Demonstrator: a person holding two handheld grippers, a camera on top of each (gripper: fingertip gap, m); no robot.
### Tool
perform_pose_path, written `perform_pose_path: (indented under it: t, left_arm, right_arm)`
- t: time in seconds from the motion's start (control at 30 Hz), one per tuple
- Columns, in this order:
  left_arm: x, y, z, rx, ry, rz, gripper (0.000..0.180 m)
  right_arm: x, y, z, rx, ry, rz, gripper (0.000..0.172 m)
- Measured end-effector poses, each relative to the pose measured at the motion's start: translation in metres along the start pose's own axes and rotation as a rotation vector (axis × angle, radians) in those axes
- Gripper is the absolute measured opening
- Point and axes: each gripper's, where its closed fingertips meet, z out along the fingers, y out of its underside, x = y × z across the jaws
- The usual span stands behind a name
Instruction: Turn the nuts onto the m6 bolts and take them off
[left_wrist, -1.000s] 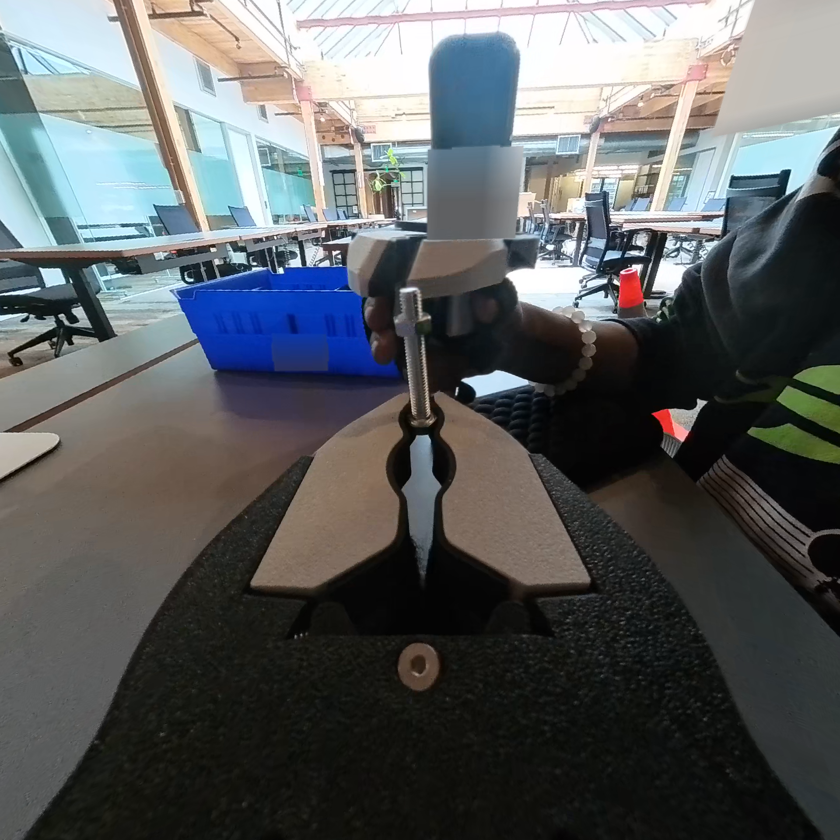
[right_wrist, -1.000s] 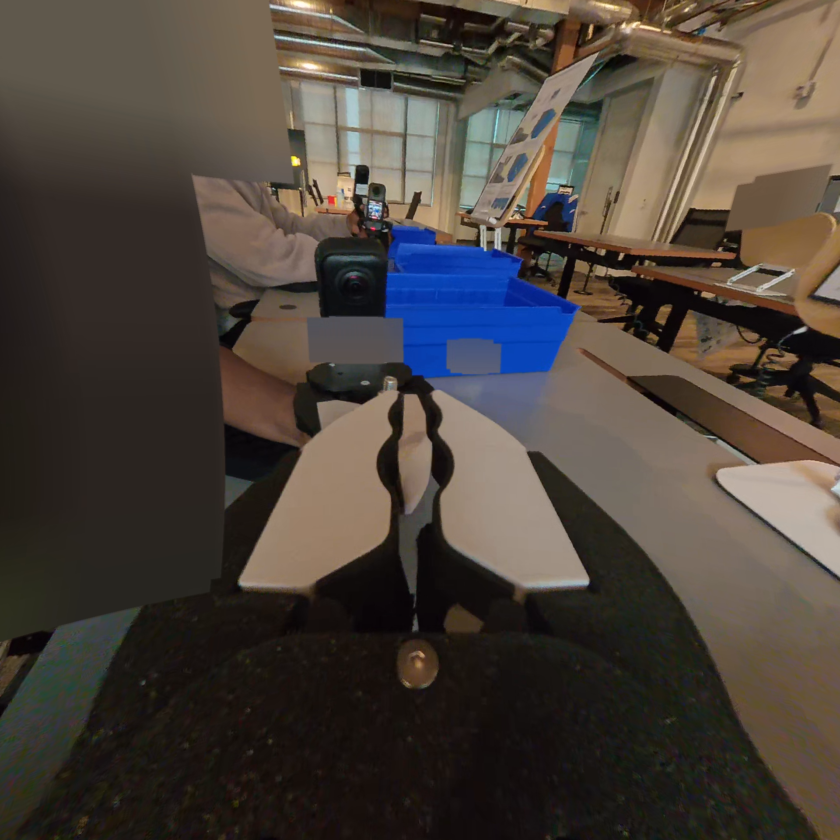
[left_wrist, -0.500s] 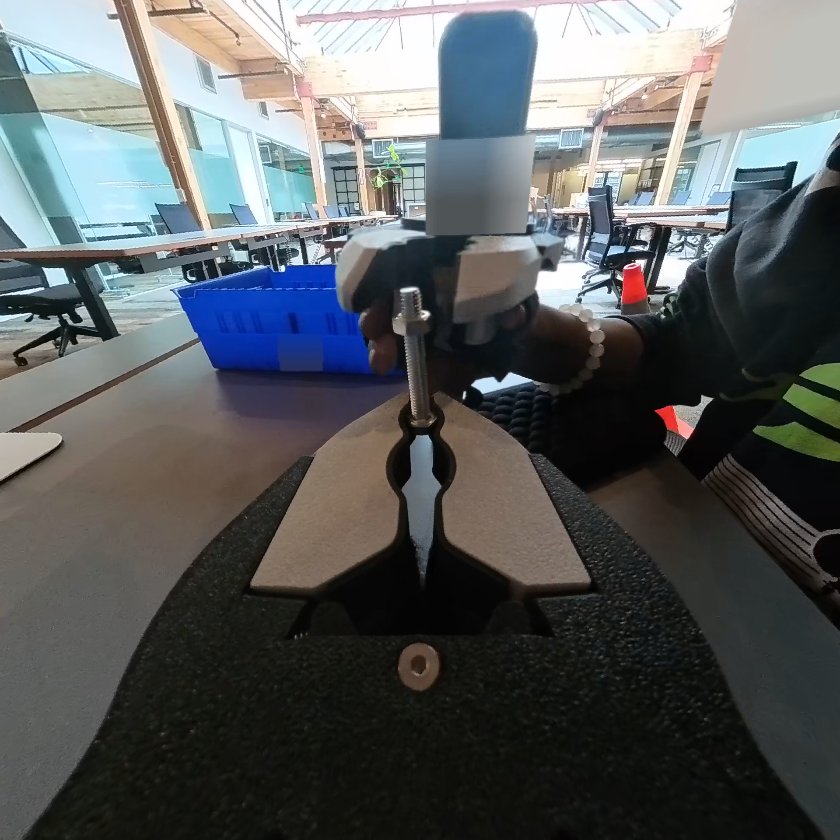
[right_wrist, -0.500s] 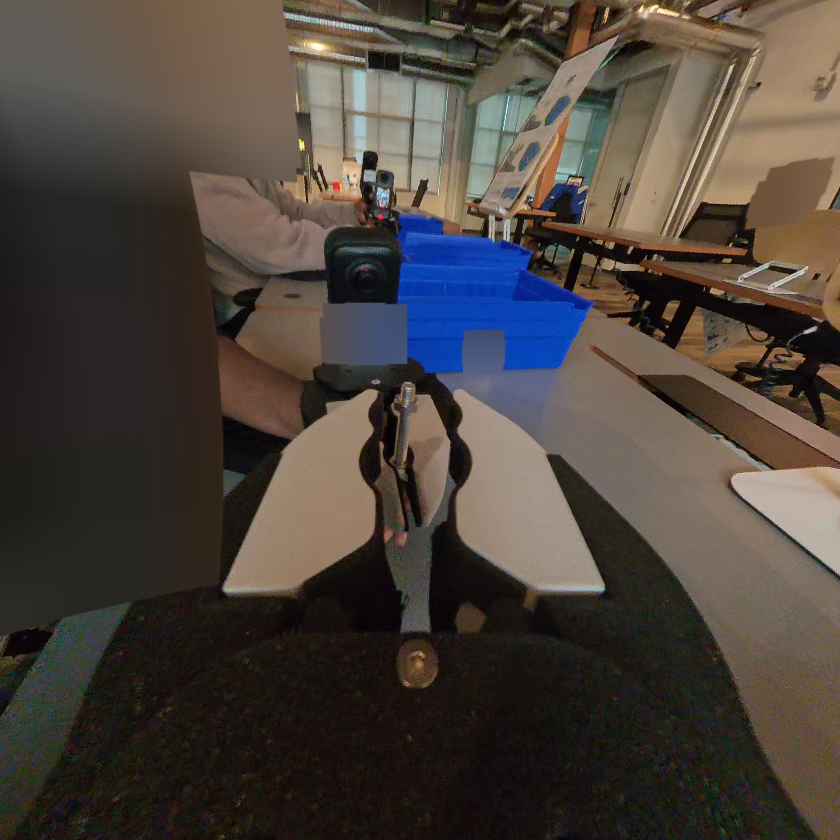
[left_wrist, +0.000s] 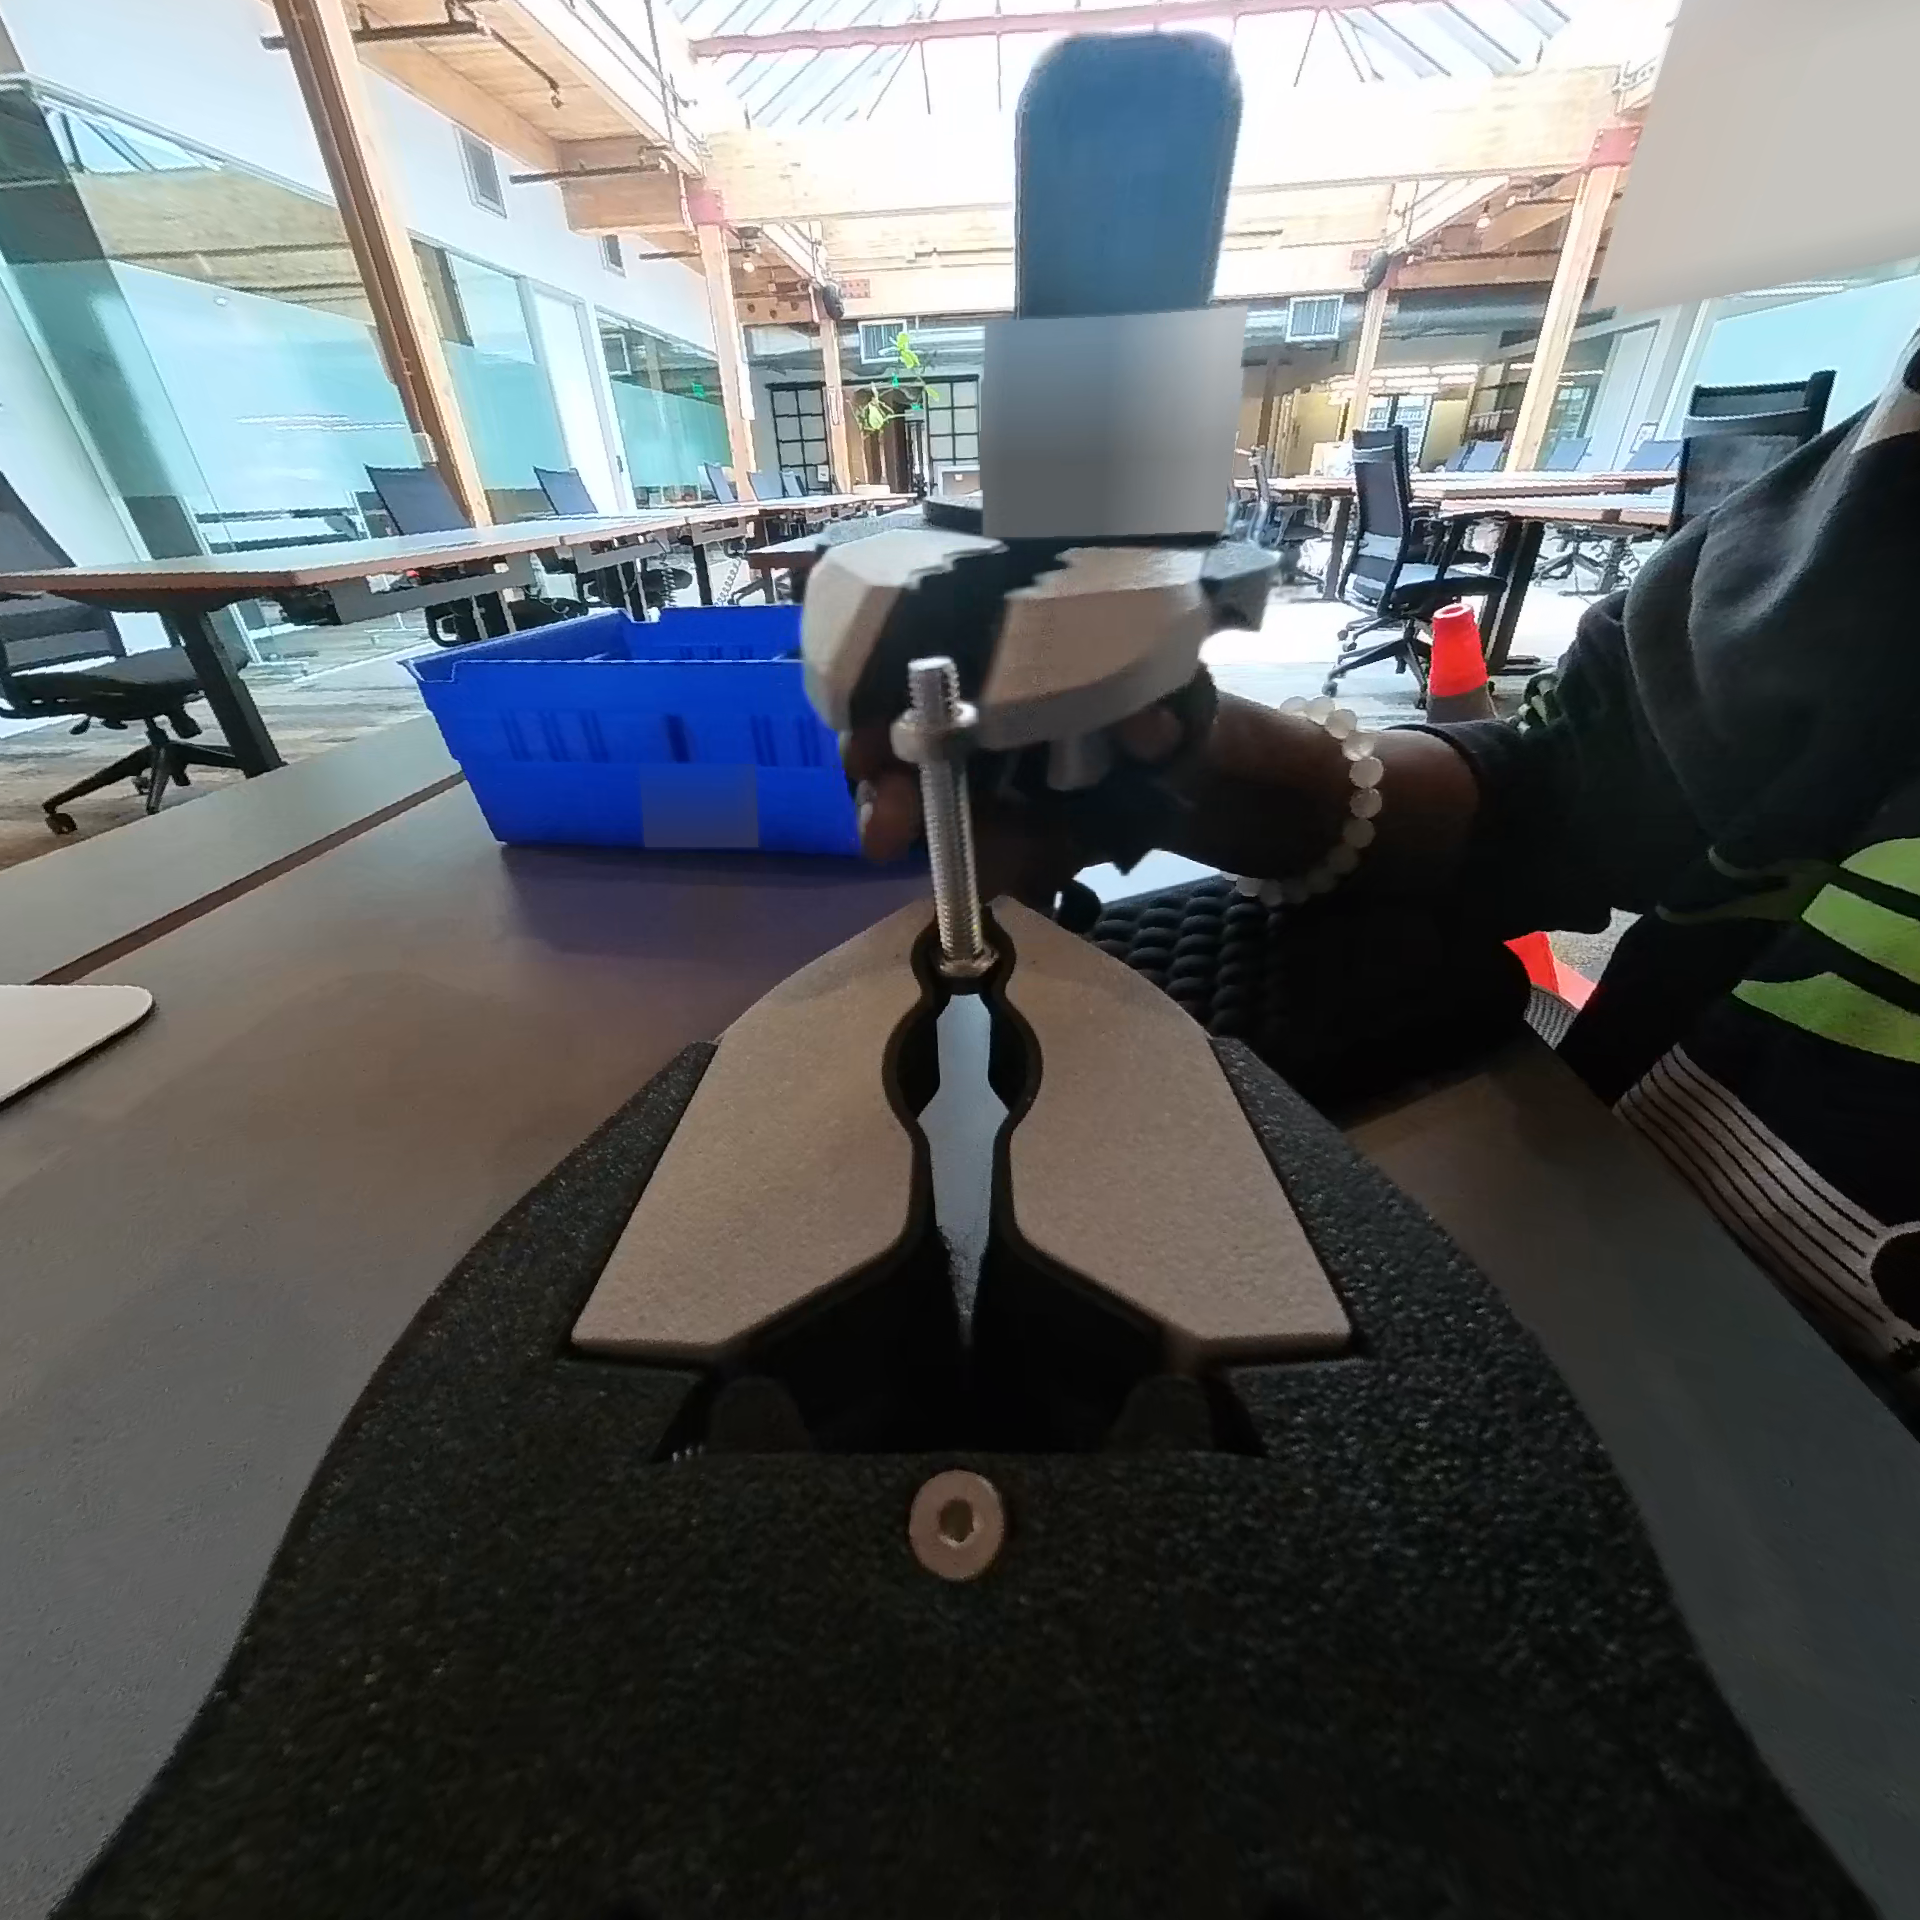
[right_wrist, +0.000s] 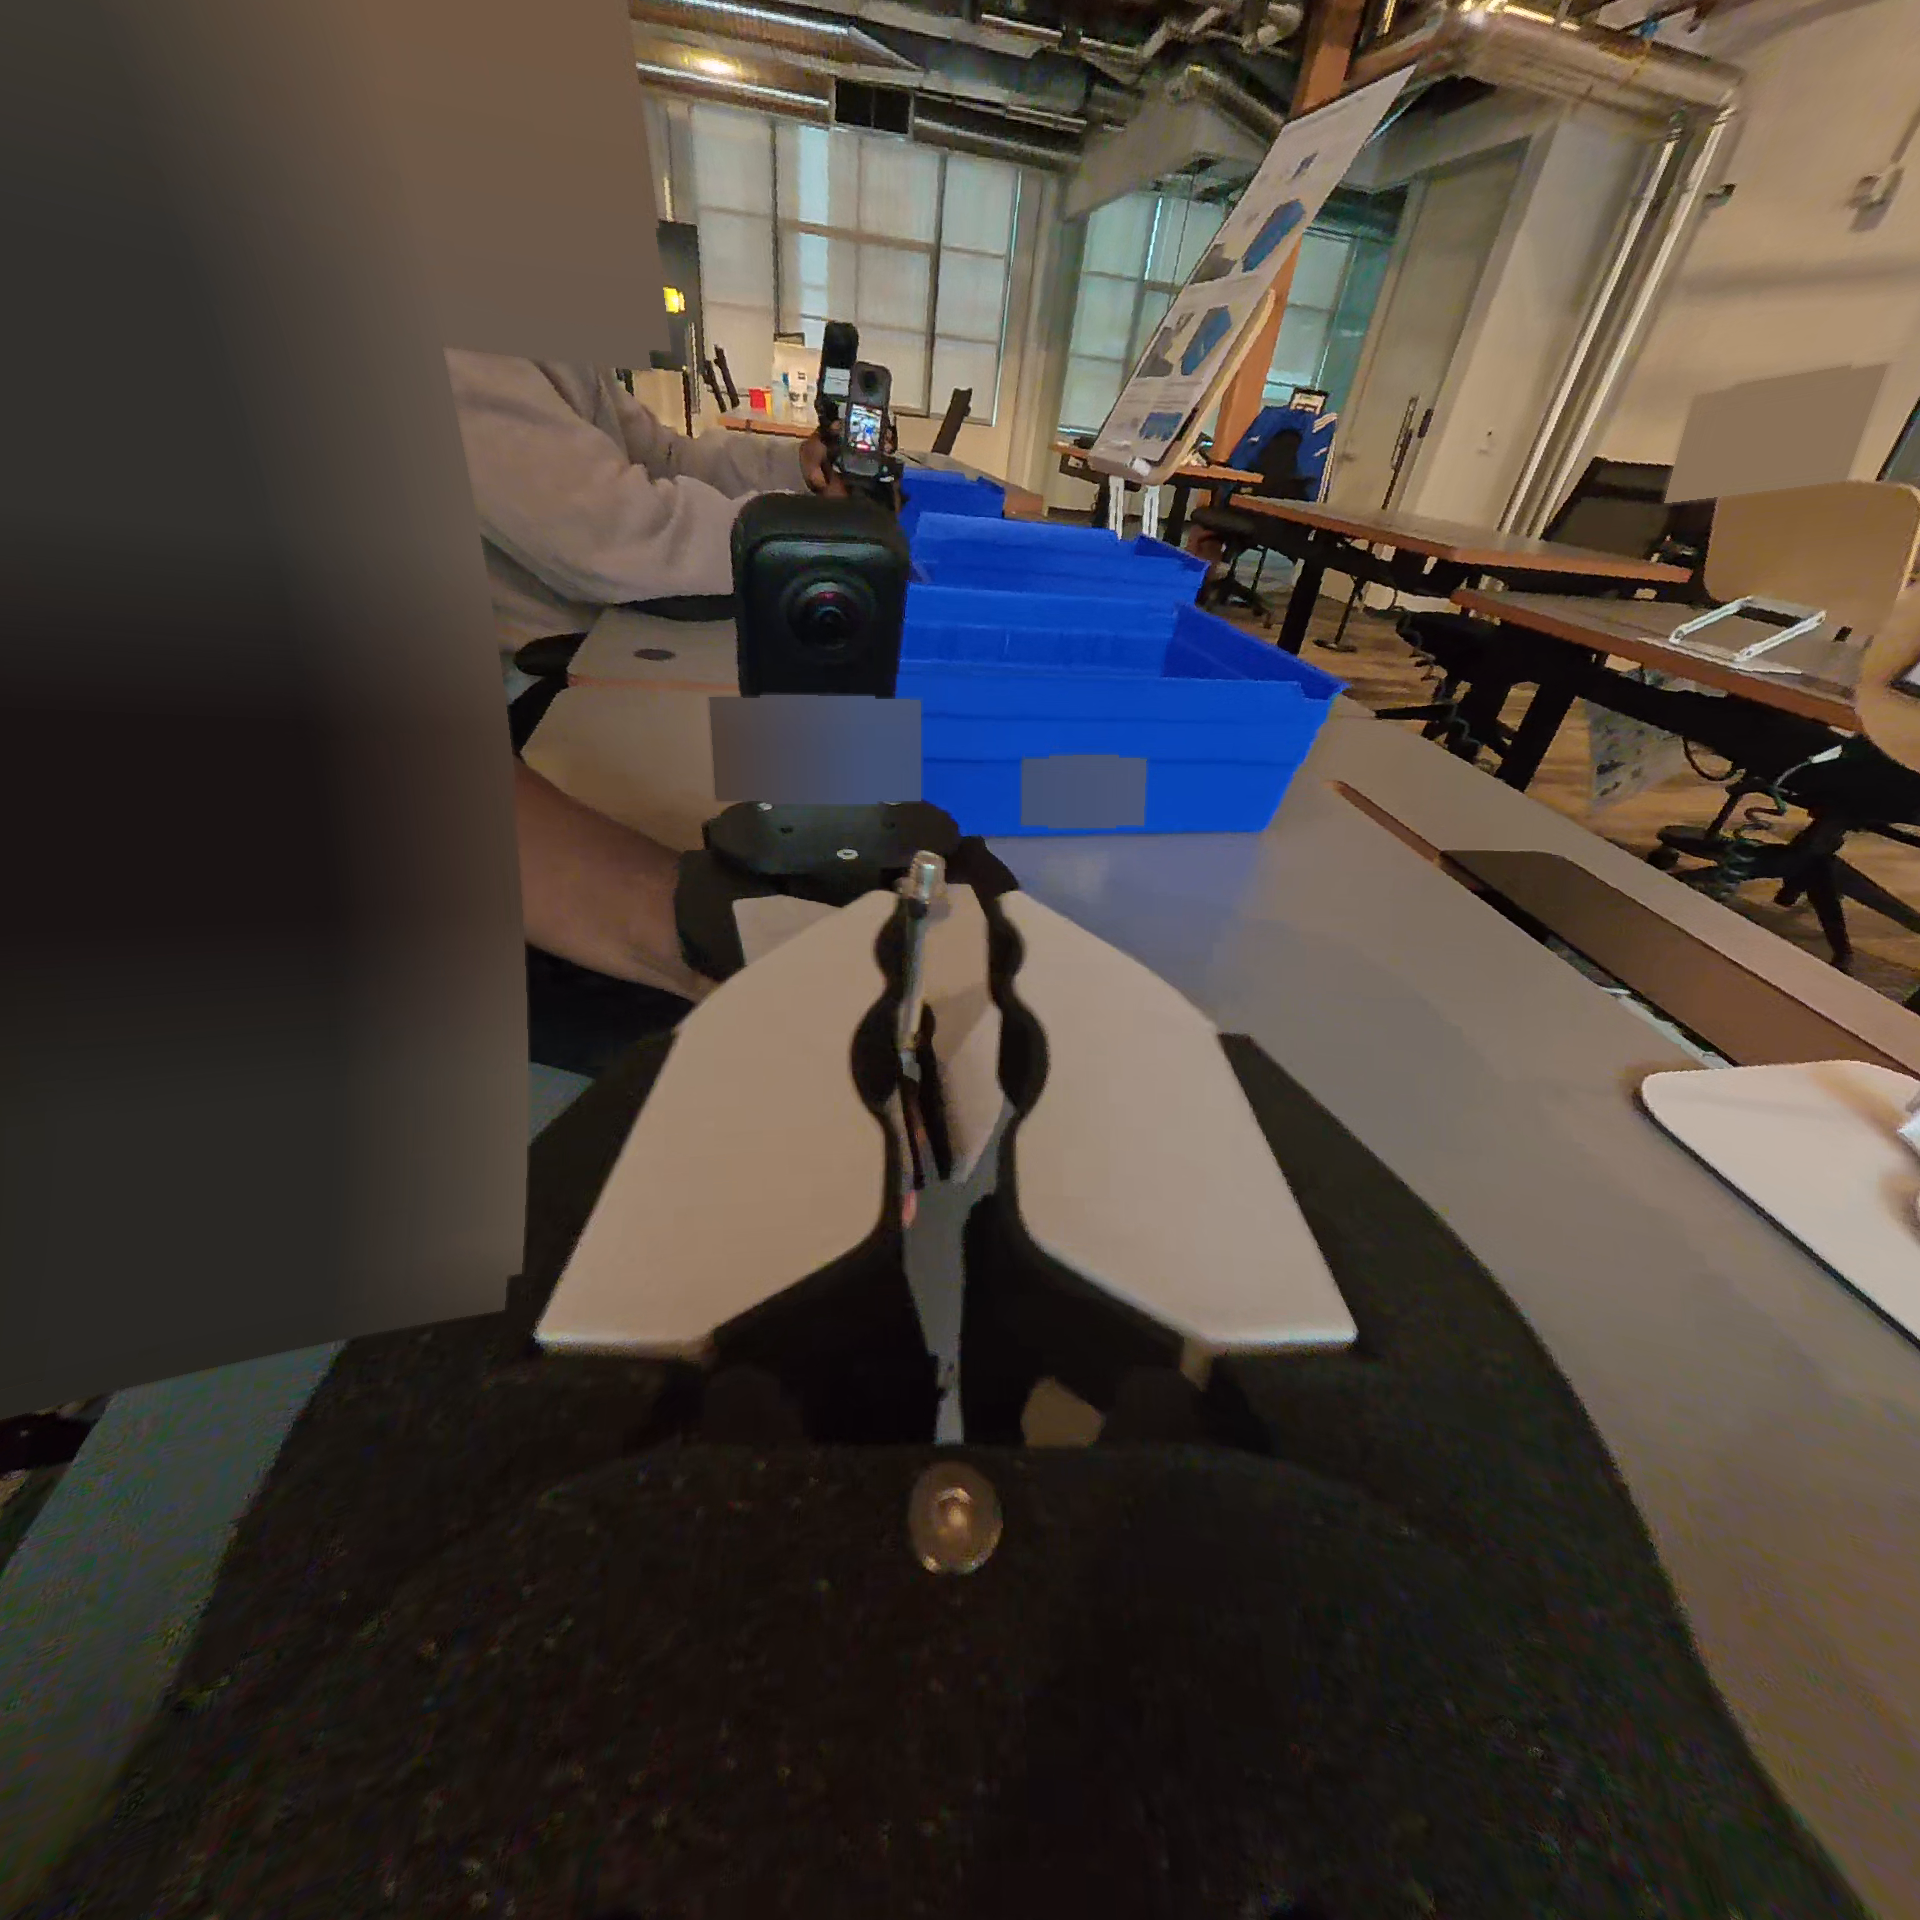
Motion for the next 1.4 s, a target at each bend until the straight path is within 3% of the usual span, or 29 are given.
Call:
perform_pose_path:
  t: [0.13,0.3,0.4,0.47,0.63,0.77,0.87,1.03,1.17,1.23,1.3,1.4]
  left_arm:
    - [0.000,0.000,0.000,0.001,0.000,-0.003,0.004]
    - [0.000,0.000,0.000,0.001,0.001,-0.003,0.004]
    - [-0.001,0.000,0.000,0.004,-0.002,-0.004,0.004]
    - [-0.001,0.000,-0.001,0.004,-0.002,-0.005,0.004]
    - [0.000,0.000,0.000,-0.001,0.000,-0.001,0.004]
    - [0.000,0.000,0.000,-0.001,-0.001,-0.001,0.004]
    - [-0.001,0.000,0.000,0.001,-0.003,-0.004,0.004]
    - [0.000,0.001,0.000,-0.005,-0.001,0.001,0.004]
    - [0.000,0.000,0.000,-0.001,-0.003,-0.001,0.004]
    - [-0.001,0.000,0.000,-0.002,-0.004,-0.002,0.004]
    - [0.000,0.001,0.000,-0.005,-0.003,0.001,0.004]
    - [0.000,0.001,0.000,-0.005,-0.002,0.001,0.004]
  right_arm:
    - [0.007,-0.004,-0.008,0.030,0.017,0.028,0.007]
    - [-0.001,0.001,0.003,-0.011,-0.002,0.009,0.026]
    - [0.007,0.000,-0.004,0.003,0.026,0.015,0.008]
    - [0.010,-0.004,-0.008,0.026,0.028,0.036,0.007]
    - [-0.001,-0.002,0.002,-0.001,-0.003,0.019,0.027]
    - [0.006,-0.002,-0.003,0.004,0.025,0.016,0.008]
    - [0.009,-0.007,-0.009,0.040,0.024,0.038,0.006]
    - [-0.003,-0.003,0.003,0.005,-0.001,0.013,0.027]
    - [0.007,-0.004,-0.005,0.019,0.034,0.021,0.007]
    - [0.011,-0.007,-0.010,0.038,0.038,0.034,0.006]
    - [0.007,-0.008,-0.007,0.045,0.018,0.039,0.008]
    - [-0.002,-0.003,0.002,0.008,-0.002,0.016,0.025]
